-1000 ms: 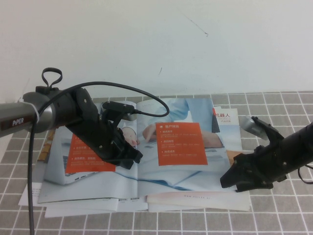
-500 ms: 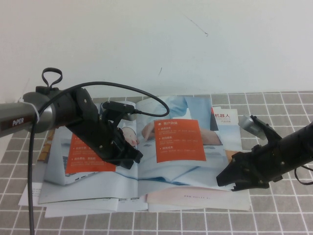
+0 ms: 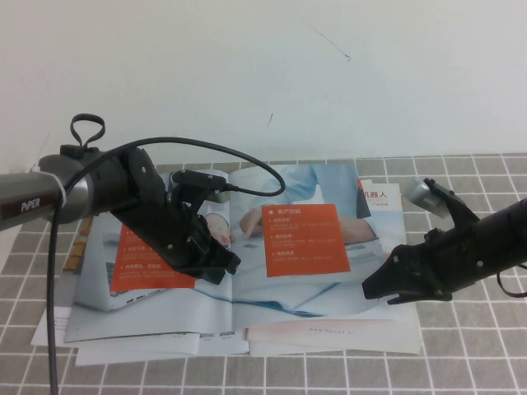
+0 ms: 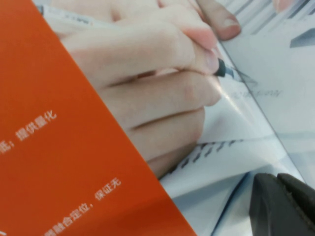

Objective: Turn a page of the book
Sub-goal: Open the closed book

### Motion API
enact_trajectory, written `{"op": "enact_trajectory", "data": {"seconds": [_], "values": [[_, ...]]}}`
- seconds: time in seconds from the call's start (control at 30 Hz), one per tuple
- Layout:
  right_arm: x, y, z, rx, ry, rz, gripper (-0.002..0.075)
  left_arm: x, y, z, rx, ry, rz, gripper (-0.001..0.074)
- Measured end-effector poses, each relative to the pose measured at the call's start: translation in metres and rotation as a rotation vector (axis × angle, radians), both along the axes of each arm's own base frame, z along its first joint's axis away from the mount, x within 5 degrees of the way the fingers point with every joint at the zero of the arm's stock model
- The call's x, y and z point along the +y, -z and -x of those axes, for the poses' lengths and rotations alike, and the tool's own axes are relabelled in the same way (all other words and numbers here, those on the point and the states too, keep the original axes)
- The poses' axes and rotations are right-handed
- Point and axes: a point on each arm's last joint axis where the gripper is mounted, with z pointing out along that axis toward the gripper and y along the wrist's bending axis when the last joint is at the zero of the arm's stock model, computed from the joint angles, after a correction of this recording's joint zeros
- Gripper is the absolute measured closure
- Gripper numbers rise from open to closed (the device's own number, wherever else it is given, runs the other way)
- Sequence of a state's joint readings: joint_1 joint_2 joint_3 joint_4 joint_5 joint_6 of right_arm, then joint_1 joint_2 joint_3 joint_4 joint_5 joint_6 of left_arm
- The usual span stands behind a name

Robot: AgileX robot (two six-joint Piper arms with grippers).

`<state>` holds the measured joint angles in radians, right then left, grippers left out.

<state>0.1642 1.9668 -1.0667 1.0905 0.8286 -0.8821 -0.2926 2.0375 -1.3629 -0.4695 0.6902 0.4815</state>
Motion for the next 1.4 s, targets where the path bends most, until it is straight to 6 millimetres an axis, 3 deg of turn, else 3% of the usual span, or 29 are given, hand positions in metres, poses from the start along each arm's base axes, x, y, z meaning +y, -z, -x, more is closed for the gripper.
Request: {"op": "enact_trajectory", "data": {"seconds": [0.57, 0.73, 0.9, 1.13, 1.3, 1.4], "values": [[0.027, -0.031, -0.014, -0.256, 0.04, -0.363, 0.032, 0.0, 0.0, 0.0, 0.0, -0.001, 0.001, 0.0738], [0.054, -0.029, -0.004, -0.29, -0.043, -0.38, 0.032, 0.0, 0.0, 0.0, 0.0, -0.001, 0.001, 0.0738], [0.078, -0.012, 0.005, -0.28, -0.086, -0.331, 0.032, -0.001, -0.005, 0.0, -0.006, -0.005, 0.012, 0.0738], [0.083, 0.0, 0.006, -0.291, -0.103, -0.299, 0.032, -0.001, -0.049, -0.005, -0.098, -0.01, 0.061, 0.0738], [0.082, 0.002, 0.008, -0.298, -0.138, -0.272, 0.032, 0.001, -0.092, -0.007, -0.163, -0.089, 0.199, 0.0738], [0.081, 0.004, 0.008, -0.303, -0.152, -0.249, 0.032, -0.004, -0.106, -0.008, -0.17, -0.09, 0.268, 0.0738]]}}
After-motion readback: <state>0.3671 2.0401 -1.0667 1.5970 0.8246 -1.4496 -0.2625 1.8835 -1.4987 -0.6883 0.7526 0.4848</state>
